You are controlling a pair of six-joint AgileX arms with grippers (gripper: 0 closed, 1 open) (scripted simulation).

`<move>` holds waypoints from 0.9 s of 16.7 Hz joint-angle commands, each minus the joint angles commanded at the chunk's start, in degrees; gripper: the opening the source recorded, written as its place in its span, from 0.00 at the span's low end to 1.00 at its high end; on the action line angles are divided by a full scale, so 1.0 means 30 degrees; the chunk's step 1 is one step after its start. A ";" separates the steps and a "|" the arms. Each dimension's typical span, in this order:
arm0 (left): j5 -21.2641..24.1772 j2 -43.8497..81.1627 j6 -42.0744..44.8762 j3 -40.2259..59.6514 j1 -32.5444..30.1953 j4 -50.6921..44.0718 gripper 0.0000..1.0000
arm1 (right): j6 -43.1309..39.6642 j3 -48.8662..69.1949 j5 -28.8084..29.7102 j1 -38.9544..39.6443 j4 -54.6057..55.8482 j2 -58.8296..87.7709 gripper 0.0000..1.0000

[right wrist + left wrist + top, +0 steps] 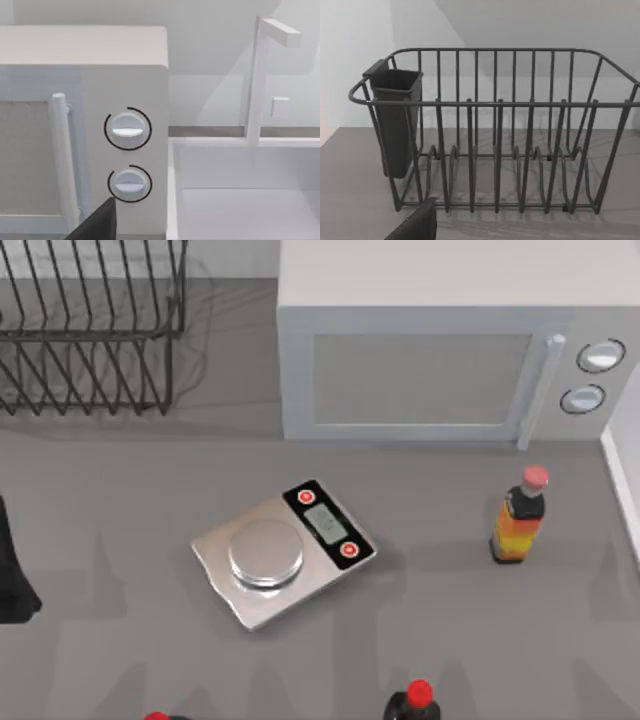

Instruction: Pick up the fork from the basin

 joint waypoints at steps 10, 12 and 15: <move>0.0000 0.0000 0.0000 0.0000 0.0000 0.0000 1.00 | -0.1218 0.8930 0.0049 -0.1470 -0.5501 1.0563 1.00; 0.0000 0.0000 0.0000 0.0000 0.0000 0.0000 1.00 | -0.1625 1.1814 0.0066 -0.1931 -0.7277 1.4041 1.00; 0.0000 0.0000 0.0000 0.0000 0.0000 0.0000 1.00 | -0.2297 1.6424 0.0085 -0.2647 -1.0117 1.9655 1.00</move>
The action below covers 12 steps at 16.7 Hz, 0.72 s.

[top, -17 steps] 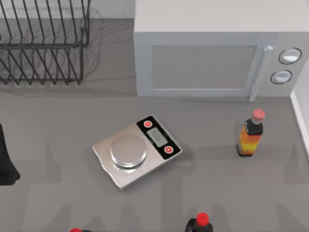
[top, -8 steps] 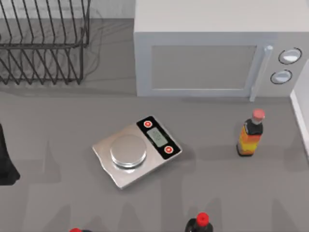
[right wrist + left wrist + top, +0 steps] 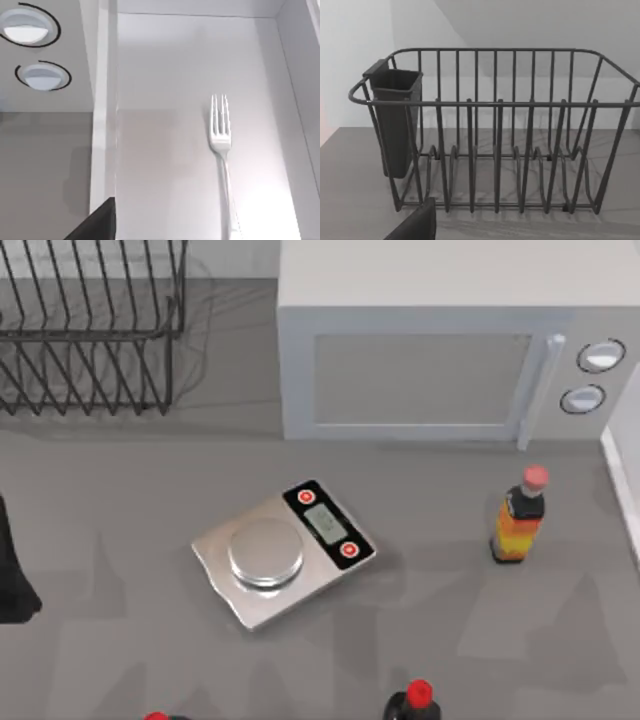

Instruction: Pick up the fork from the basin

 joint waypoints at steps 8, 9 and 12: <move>0.0000 0.0000 0.0000 0.0000 0.0000 0.0000 1.00 | -0.1813 1.2057 0.0010 -0.1815 -0.7457 1.4776 1.00; 0.0000 0.0000 0.0000 0.0000 0.0000 0.0000 1.00 | -0.2004 1.3340 0.0009 -0.2009 -0.8253 1.6339 1.00; 0.0000 0.0000 0.0000 0.0000 0.0000 0.0000 1.00 | -0.2490 1.6641 0.0003 -0.2515 -1.0303 2.0352 1.00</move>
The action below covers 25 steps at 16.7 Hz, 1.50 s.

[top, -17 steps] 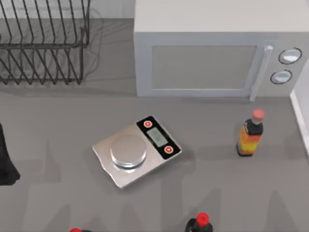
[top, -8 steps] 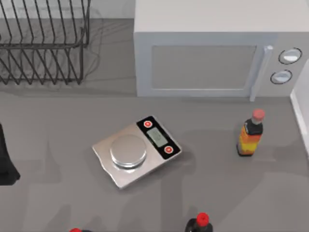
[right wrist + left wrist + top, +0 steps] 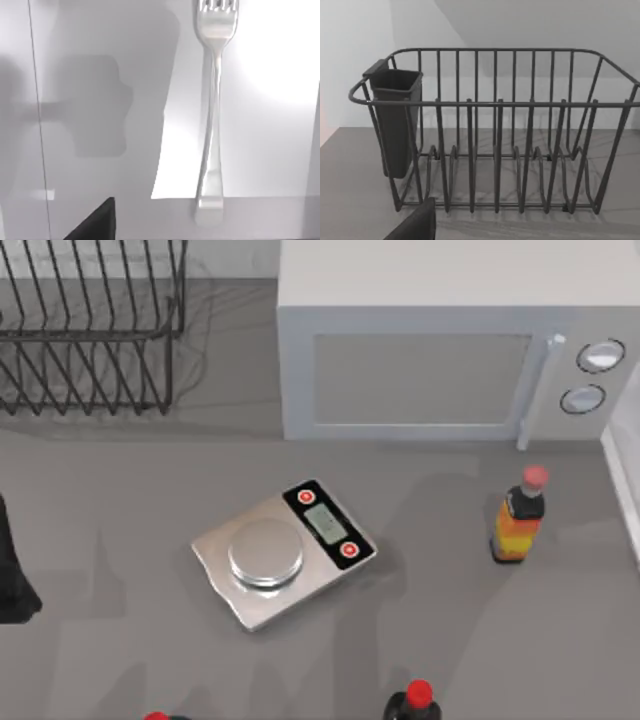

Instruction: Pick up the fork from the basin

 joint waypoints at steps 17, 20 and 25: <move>0.0000 0.0000 0.0000 0.0000 0.0000 0.0000 1.00 | -0.0404 0.1040 0.0015 -0.0394 0.2354 0.5795 1.00; 0.0000 0.0000 0.0000 0.0000 0.0000 0.0000 1.00 | -0.0388 -0.0222 0.0031 -0.0422 0.5219 0.7238 1.00; 0.0000 0.0000 0.0000 0.0000 0.0000 0.0000 1.00 | -0.0383 -0.0898 0.0040 -0.0443 0.6462 0.8083 1.00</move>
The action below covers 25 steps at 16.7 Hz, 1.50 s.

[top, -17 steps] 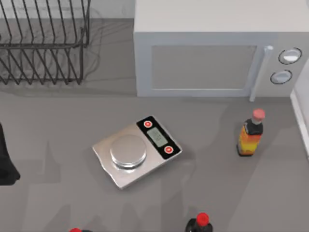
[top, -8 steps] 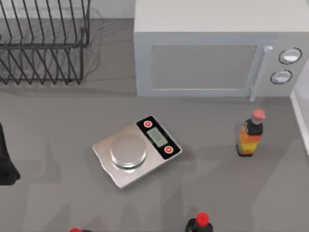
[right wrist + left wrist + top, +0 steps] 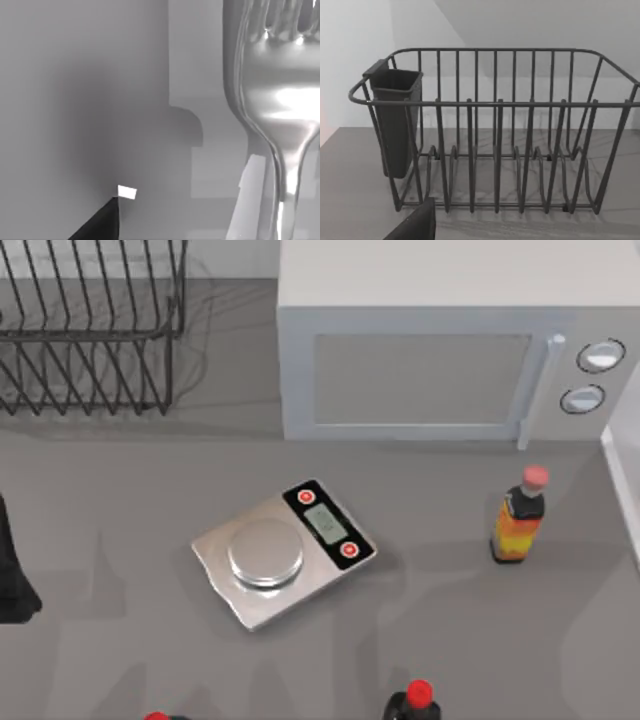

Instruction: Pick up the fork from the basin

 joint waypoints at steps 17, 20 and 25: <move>0.0000 0.0000 0.0000 0.0000 0.0000 0.0000 1.00 | 0.0000 0.0000 0.0000 0.0000 0.0000 0.0000 0.00; 0.0000 0.0000 0.0000 0.0000 0.0000 0.0000 1.00 | 0.0000 0.0000 0.0000 0.0000 0.0000 0.0000 0.00; 0.0000 0.0000 0.0000 0.0000 0.0000 0.0000 1.00 | 0.0216 0.0293 -0.0243 0.0054 -0.0351 -0.0929 0.00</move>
